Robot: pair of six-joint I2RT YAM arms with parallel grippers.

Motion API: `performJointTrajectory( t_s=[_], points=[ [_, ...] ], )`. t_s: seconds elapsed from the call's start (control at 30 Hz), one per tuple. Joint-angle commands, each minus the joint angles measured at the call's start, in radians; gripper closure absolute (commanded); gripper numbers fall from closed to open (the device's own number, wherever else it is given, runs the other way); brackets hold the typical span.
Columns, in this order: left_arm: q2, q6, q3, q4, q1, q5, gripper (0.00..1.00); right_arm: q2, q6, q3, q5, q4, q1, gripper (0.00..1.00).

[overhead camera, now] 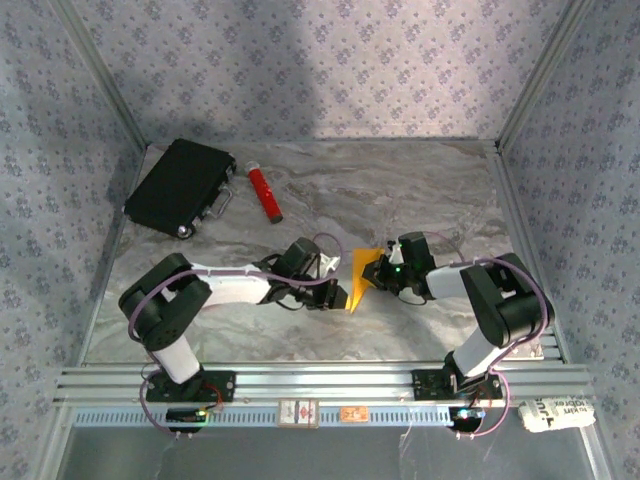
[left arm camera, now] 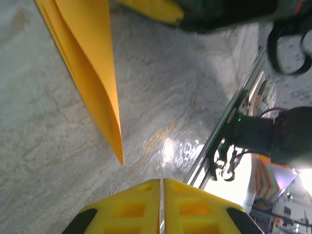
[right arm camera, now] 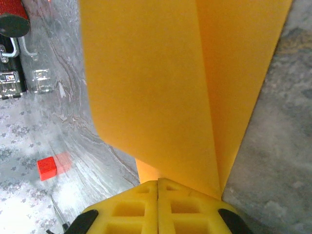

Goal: Fold a paper plane with a square sheet of paper (pick it up from the middle)
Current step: Fold the wing for the fifth time at the center of the table.

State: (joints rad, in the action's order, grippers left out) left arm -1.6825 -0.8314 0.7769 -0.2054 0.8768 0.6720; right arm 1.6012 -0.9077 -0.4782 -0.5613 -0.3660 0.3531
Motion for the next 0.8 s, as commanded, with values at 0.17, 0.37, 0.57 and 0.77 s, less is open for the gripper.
performJointTrajectory(
  t_s=[0.17, 0.37, 0.57, 0.77],
  points=[
    [-0.087, -0.114, 0.094, -0.106, -0.004, -0.010, 0.94, 0.014, -0.038, 0.056, 0.114, 0.094, 0.021, 0.93],
    [-0.167, -0.115, 0.153, -0.103, -0.001, -0.010, 0.94, 0.018, -0.037, 0.057, 0.115, 0.095, 0.020, 0.93],
    [-0.219, -0.095, 0.202, -0.083, -0.001, -0.003, 0.94, 0.020, -0.036, 0.055, 0.115, 0.099, 0.021, 0.93],
    [-0.255, -0.057, 0.246, -0.035, 0.001, -0.017, 0.94, 0.026, -0.034, 0.054, 0.113, 0.099, 0.021, 0.93]
  ],
)
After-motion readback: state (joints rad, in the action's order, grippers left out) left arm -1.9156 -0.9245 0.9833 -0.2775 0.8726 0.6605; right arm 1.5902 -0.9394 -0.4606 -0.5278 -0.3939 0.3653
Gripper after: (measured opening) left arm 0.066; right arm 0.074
